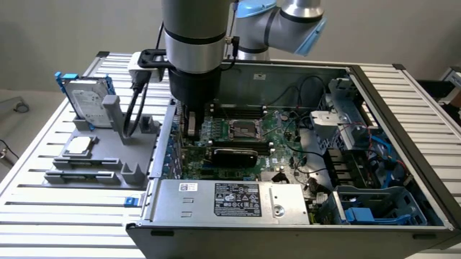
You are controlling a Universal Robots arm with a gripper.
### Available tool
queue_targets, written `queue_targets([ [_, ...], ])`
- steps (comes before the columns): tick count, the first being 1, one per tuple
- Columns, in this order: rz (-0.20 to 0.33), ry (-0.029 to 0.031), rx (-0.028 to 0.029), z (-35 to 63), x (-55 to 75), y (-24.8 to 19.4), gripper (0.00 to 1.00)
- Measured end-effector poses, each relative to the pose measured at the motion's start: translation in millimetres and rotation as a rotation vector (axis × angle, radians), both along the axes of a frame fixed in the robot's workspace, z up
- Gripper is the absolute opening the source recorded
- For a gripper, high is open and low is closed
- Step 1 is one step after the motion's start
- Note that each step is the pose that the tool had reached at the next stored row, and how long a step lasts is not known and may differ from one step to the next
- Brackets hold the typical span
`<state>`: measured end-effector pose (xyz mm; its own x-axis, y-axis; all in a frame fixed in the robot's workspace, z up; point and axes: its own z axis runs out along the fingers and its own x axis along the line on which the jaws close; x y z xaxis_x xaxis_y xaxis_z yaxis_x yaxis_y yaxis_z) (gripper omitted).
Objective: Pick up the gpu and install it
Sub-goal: 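Insert the gpu into the slot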
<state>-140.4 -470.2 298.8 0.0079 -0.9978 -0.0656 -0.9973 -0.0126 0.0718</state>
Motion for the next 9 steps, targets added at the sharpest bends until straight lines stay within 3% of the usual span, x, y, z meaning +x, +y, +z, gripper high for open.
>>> queue_targets([
  [4, 0.0, 0.006, 0.0001, 1.1, -0.9, -0.9, 0.11],
  [9, 0.0, 0.0246, 0.0, 1.5, -1.4, -1.5, 0.11],
])
